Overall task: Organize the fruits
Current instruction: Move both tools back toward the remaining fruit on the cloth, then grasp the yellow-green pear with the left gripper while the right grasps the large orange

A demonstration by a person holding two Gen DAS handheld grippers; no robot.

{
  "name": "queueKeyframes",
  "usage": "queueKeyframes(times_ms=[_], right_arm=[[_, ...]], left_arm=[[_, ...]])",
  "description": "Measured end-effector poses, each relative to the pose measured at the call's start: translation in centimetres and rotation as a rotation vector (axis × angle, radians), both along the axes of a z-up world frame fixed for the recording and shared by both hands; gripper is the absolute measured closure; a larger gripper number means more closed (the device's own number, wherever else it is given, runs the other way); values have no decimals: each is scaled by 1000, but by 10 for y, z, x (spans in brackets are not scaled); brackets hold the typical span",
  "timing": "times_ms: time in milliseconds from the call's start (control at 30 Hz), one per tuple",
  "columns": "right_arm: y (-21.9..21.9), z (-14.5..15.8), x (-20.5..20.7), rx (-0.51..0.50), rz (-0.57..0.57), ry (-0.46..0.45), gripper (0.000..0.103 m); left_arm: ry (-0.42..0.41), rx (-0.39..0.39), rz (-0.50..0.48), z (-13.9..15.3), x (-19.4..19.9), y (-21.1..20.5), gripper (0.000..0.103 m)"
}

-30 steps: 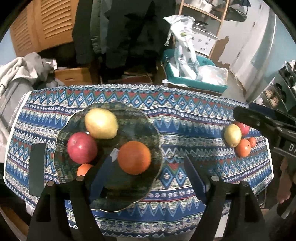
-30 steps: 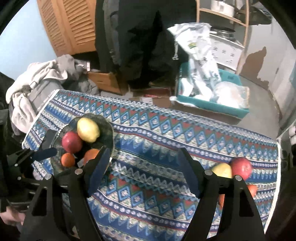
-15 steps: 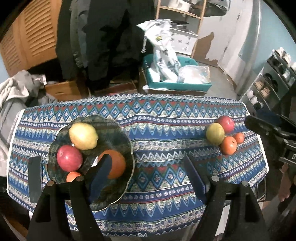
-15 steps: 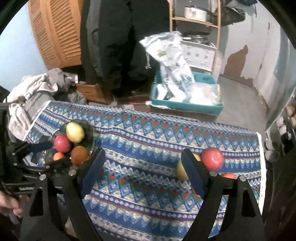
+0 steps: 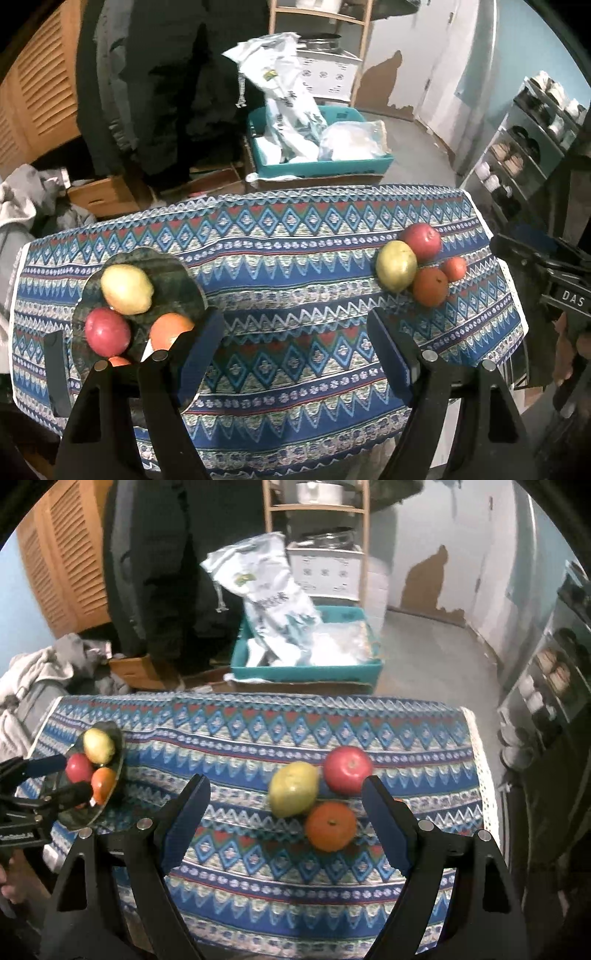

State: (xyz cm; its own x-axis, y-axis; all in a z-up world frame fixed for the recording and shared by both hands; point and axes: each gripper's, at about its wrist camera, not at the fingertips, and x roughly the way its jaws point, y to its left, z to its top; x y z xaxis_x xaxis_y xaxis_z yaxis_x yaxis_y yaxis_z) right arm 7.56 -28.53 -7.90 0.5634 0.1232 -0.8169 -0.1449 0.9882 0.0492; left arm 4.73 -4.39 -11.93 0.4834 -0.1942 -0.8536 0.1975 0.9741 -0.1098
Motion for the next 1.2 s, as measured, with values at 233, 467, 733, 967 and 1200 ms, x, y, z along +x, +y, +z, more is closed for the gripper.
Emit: queueKeyframes(times_ms=[233, 467, 733, 967, 1200], right_arm=[[-25, -21, 2, -5, -28, 51, 20], [-35, -43, 5, -15, -34, 106, 20], [-51, -87, 18, 22, -65, 226, 20], [-52, -116, 25, 21, -63, 293, 20], [-40, -140, 35, -19, -31, 329, 20]], left_arm=[[6, 36, -42, -8, 7, -24, 22], [19, 47, -77, -20, 17, -42, 22], [55, 76, -85, -51, 35, -60, 22], [87, 86, -104, -76, 45, -67, 22], [108, 93, -109, -93, 50, -70, 22]])
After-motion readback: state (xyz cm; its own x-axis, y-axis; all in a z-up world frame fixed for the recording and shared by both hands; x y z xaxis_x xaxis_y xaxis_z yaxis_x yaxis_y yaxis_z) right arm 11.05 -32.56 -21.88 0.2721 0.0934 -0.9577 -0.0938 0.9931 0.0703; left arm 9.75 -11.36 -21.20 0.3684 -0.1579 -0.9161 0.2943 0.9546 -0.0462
